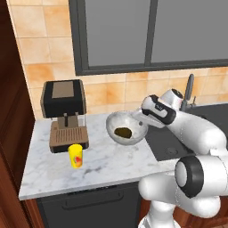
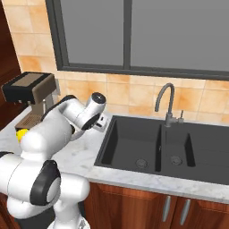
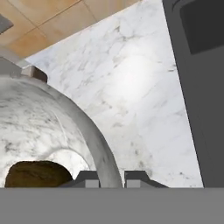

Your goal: Move the cup from next to the sink to the open cabinet. Then, move the bowl with the avocado to the fridge to clear the area for faucet cleaning.

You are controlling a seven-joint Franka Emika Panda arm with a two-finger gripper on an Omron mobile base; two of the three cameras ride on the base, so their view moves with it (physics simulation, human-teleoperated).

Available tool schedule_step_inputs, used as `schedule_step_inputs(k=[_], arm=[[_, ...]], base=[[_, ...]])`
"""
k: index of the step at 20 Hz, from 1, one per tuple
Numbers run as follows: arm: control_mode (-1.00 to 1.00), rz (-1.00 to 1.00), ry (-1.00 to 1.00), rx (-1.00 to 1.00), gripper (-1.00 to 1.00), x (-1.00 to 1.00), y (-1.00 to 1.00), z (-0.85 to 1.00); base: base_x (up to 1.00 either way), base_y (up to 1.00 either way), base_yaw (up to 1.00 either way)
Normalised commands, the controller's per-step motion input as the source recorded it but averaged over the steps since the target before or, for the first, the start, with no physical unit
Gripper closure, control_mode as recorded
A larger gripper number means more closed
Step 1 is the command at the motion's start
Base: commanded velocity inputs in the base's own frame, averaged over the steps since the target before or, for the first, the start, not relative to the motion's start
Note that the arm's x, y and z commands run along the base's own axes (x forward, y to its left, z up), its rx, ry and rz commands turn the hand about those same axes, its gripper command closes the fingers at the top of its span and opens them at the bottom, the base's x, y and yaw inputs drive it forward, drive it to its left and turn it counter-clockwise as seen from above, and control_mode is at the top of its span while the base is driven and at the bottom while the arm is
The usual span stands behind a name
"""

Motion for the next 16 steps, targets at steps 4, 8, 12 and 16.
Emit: schedule_step_inputs(k=[4,8,12,16], arm=[[-1.00,-0.28,-0.06,0.21,1.00,-0.35,-0.12,0.98],[-1.00,-0.61,0.00,0.23,1.00,-0.51,-0.25,0.35],[1.00,0.00,0.00,0.00,1.00,0.00,0.00,0.00],[1.00,0.00,0.00,0.00,1.00,0.00,0.00,0.00]], base=[[0.00,0.00,0.00],[0.00,0.00,0.00],[-0.21,0.00,-0.98],[-0.07,0.00,-1.00]])
